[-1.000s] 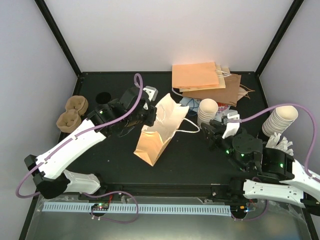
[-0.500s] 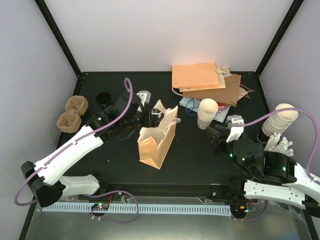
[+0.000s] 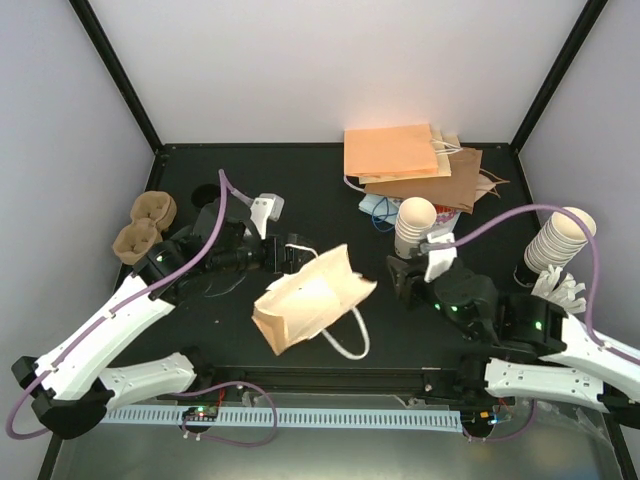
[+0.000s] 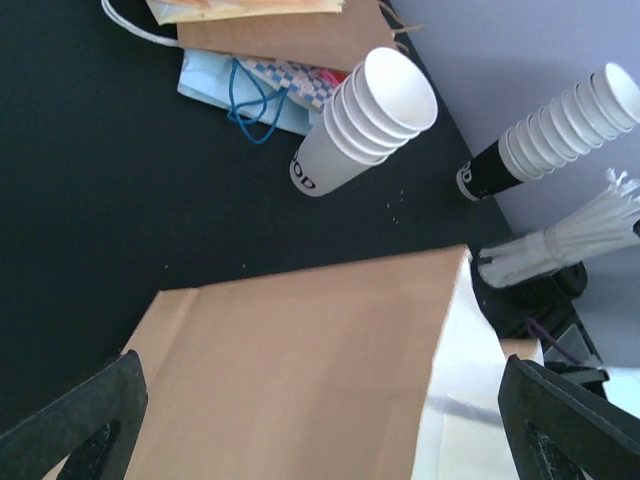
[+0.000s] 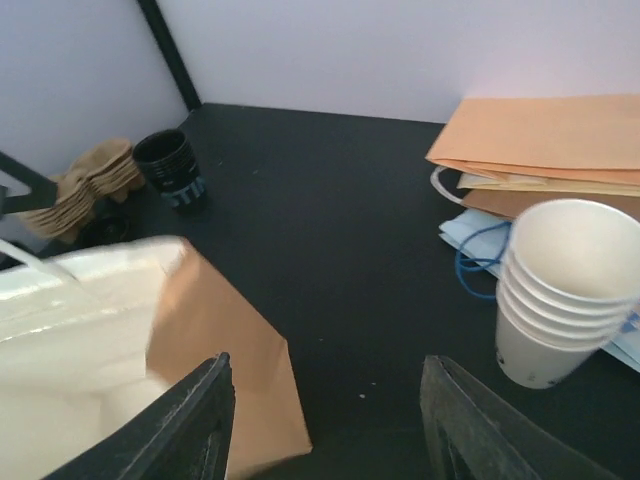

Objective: Pack the takeout coffee

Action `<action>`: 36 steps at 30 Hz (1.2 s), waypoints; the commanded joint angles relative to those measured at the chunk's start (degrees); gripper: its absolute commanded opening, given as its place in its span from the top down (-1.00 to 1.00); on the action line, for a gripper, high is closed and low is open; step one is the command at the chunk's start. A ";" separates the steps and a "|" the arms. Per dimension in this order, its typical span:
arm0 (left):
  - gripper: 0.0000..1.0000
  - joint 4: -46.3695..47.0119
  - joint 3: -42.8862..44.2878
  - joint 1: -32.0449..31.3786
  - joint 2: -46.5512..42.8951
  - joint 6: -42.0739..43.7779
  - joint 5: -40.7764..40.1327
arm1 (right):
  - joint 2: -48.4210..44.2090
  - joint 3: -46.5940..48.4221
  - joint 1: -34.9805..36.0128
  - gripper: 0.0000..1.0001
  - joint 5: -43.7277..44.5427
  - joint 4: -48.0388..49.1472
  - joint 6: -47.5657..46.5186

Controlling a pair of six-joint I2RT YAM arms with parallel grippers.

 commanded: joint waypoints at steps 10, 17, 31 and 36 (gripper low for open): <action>-0.89 -3.72 -1.38 0.53 -0.32 4.68 0.93 | 24.97 20.60 0.13 -0.28 -22.98 -3.20 -19.69; -0.89 -8.31 0.09 0.53 -0.07 7.55 -1.04 | 28.02 19.76 0.17 -0.28 -31.85 4.60 -25.80; -0.89 -10.09 1.86 0.53 -0.90 9.90 -5.93 | 32.32 19.27 0.31 -0.24 -35.43 13.13 -30.37; -0.90 -8.34 2.21 0.53 -2.03 11.53 -6.48 | 32.76 19.17 0.37 0.02 -34.62 14.97 -31.18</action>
